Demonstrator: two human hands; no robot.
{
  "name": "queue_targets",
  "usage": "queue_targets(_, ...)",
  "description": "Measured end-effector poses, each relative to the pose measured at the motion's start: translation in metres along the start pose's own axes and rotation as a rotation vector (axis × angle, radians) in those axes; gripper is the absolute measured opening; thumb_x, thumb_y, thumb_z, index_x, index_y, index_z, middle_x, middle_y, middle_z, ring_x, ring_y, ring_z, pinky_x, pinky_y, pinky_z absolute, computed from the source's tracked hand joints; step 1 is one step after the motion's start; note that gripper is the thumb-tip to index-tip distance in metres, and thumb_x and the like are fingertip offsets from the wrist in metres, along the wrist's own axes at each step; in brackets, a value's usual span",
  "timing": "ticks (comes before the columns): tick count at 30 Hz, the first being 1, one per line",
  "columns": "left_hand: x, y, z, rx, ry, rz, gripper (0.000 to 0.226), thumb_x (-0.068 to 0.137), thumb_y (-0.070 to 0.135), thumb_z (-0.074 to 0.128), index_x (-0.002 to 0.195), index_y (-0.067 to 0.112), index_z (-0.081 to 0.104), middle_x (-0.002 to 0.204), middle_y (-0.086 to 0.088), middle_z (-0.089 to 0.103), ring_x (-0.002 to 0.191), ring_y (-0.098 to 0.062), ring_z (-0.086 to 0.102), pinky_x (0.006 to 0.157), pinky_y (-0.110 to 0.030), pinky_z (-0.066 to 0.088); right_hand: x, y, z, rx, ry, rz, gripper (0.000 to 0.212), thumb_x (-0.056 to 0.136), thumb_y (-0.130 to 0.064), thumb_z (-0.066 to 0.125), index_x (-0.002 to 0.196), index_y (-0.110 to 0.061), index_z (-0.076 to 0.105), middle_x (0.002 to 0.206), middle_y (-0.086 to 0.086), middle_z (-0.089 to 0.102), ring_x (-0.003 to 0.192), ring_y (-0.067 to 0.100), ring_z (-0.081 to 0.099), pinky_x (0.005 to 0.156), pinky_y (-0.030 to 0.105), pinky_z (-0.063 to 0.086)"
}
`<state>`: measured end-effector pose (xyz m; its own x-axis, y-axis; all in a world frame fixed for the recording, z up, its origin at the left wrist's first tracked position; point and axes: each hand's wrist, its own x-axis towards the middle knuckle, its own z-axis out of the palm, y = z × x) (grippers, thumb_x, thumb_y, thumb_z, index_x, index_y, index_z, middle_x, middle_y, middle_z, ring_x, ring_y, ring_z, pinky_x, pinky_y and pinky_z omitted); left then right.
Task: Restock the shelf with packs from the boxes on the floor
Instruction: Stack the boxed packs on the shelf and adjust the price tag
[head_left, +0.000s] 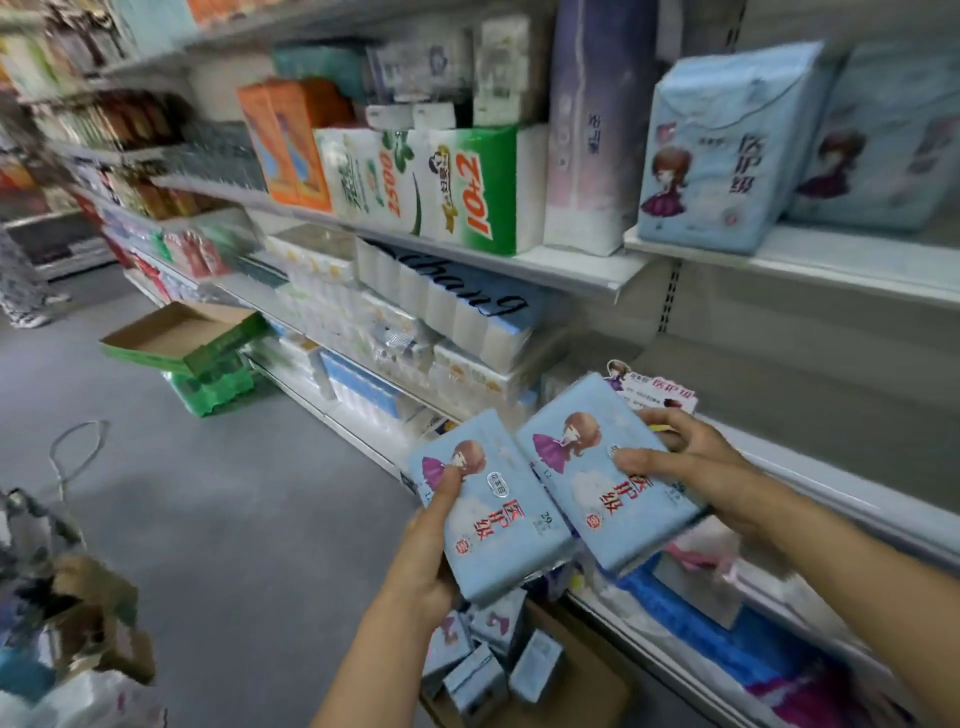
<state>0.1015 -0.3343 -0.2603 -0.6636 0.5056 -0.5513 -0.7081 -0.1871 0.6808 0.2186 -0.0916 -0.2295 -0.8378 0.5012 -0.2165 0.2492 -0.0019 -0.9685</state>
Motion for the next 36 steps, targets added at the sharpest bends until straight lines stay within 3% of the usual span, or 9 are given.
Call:
queue_targets(3,-0.021,0.002,0.026,-0.004,-0.081,0.008,0.057,0.072,0.041,0.072,0.12,0.009,0.066,0.109,-0.019,0.073,0.091,-0.033,0.073,0.074,-0.049,0.061,-0.031,-0.019,-0.023,0.005,0.053,-0.048,0.074,0.052,-0.026,0.089,0.117,-0.022,0.055,0.109,0.009,0.069,0.082,0.026,0.073,0.066,0.035,0.059)
queue_targets(5,-0.03,0.003,0.04,0.004,-0.131,0.006,0.043,0.078,0.041,0.069,0.107,0.01,0.07,0.1,-0.018,0.075,0.077,-0.031,0.075,0.061,-0.046,0.061,-0.044,-0.028,-0.034,-0.002,0.095,-0.077,0.075,0.048,-0.03,0.088,0.116,-0.023,0.056,0.113,0.008,0.066,0.089,0.024,0.071,0.074,0.038,0.059)
queue_targets(10,-0.053,-0.002,0.096,0.064,-0.237,-0.001,0.04,0.085,0.046,0.065,0.104,0.011,0.071,0.1,-0.018,0.075,0.076,-0.03,0.075,0.069,-0.046,0.061,-0.088,-0.056,-0.08,-0.052,0.239,-0.137,0.09,0.035,-0.046,0.09,0.117,-0.024,0.057,0.12,0.007,0.061,0.106,0.021,0.064,0.092,0.042,0.054)
queue_targets(15,-0.078,-0.009,0.161,0.115,-0.417,-0.06,0.042,0.084,0.048,0.063,0.099,0.01,0.072,0.095,-0.018,0.075,0.068,-0.03,0.074,0.049,-0.041,0.059,-0.133,-0.088,-0.135,-0.096,0.344,-0.193,0.088,0.036,-0.044,0.088,0.115,-0.023,0.056,0.115,0.009,0.065,0.1,0.025,0.067,0.08,0.035,0.057)
queue_targets(20,-0.089,-0.016,0.226,0.202,-0.52,-0.02,0.049,0.074,0.054,0.067,0.101,0.014,0.073,0.101,-0.013,0.076,0.079,-0.026,0.075,0.074,-0.042,0.06,-0.162,-0.116,-0.194,-0.136,0.427,-0.221,0.084,0.044,-0.037,0.089,0.119,-0.02,0.054,0.105,0.008,0.072,0.085,0.028,0.073,0.079,0.043,0.058)
queue_targets(23,-0.091,-0.022,0.264,0.202,-0.559,-0.004,0.053,0.07,0.057,0.067,0.103,0.016,0.073,0.102,-0.011,0.076,0.083,-0.024,0.075,0.081,-0.043,0.059,-0.169,-0.129,-0.23,-0.155,0.484,-0.25,0.089,0.039,-0.042,0.09,0.118,-0.02,0.055,0.113,0.009,0.068,0.091,0.027,0.071,0.081,0.041,0.057)
queue_targets(27,-0.082,-0.029,0.316,0.202,-0.591,0.053,0.065,0.062,0.061,0.078,0.111,0.018,0.074,0.11,-0.009,0.074,0.114,-0.03,0.066,0.108,-0.053,0.042,-0.17,-0.15,-0.286,-0.276,0.558,-0.28,0.09,0.034,-0.046,0.091,0.113,-0.022,0.054,0.113,0.005,0.067,0.092,0.024,0.07,0.079,0.038,0.056)
queue_targets(34,-0.058,-0.043,0.388,0.157,-0.665,0.039,0.046,0.059,0.061,0.084,0.086,0.024,0.079,0.118,-0.011,0.071,0.113,-0.026,0.058,0.111,-0.044,0.032,-0.141,-0.164,-0.386,-0.708,0.682,-0.237,0.067,0.061,-0.036,0.09,0.112,-0.021,0.048,0.109,-0.001,0.059,0.091,0.02,0.064,0.084,0.042,0.055)
queue_targets(36,-0.05,-0.048,0.41,0.134,-0.671,0.033,0.049,0.055,0.062,0.088,0.087,0.028,0.077,0.128,-0.011,0.065,0.102,-0.022,0.04,0.108,-0.043,0.028,-0.126,-0.157,-0.411,-0.913,0.639,-0.2,0.065,0.063,-0.041,0.087,0.113,-0.025,0.049,0.113,-0.001,0.059,0.095,0.018,0.061,0.086,0.041,0.053)
